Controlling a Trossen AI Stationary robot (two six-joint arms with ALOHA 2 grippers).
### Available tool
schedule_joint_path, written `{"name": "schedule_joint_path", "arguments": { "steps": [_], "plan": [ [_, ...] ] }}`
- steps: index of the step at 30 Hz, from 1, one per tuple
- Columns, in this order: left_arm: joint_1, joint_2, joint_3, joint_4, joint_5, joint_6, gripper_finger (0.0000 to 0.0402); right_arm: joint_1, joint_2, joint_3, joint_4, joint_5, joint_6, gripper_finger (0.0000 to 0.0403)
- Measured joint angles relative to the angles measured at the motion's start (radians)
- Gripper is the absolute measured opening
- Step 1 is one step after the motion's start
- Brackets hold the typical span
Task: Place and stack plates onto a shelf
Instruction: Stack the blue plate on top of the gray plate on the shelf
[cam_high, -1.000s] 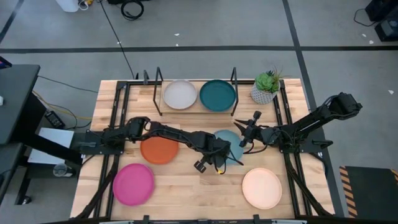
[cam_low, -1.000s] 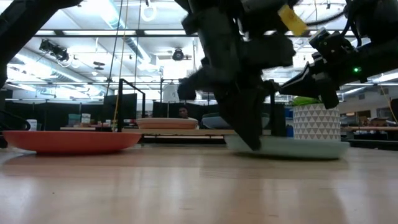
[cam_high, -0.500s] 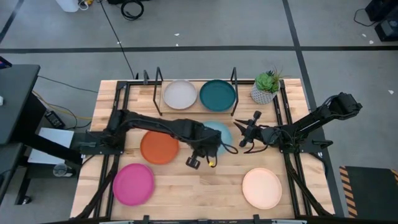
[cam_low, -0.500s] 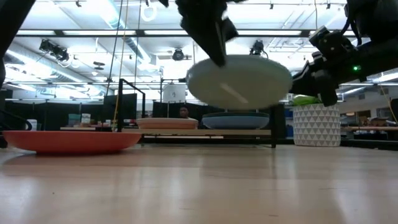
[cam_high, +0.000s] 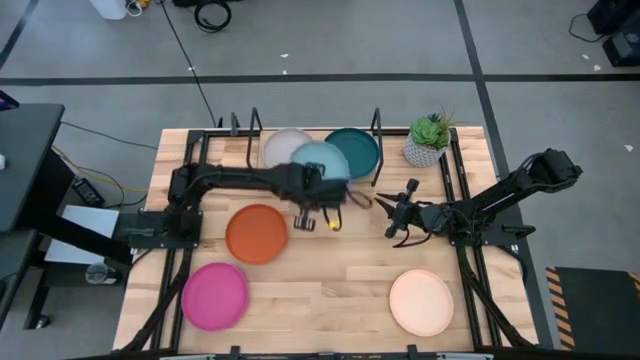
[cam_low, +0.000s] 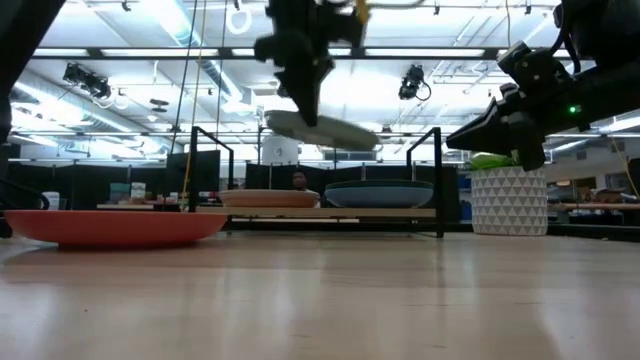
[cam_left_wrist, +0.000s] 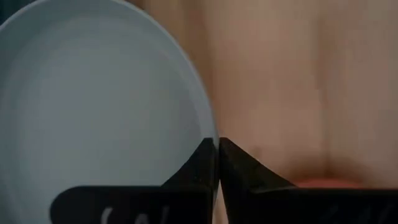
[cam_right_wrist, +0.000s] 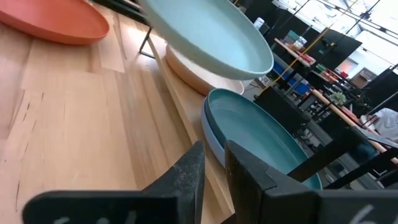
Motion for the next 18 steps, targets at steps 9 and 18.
{"name": "schedule_joint_path", "arguments": {
  "steps": [9,18],
  "plan": [
    [0.18,-0.024,-0.114,-0.01,-0.071,-0.041,0.0015,0.0,0.0,0.0,-0.033,-0.007,0.023,0.0068],
    [0.292,-0.095,-0.368,0.229,-0.069,-0.029,0.0015,0.0,0.0,0.0,-0.027,-0.013,0.028,0.0068]
  ]
}}
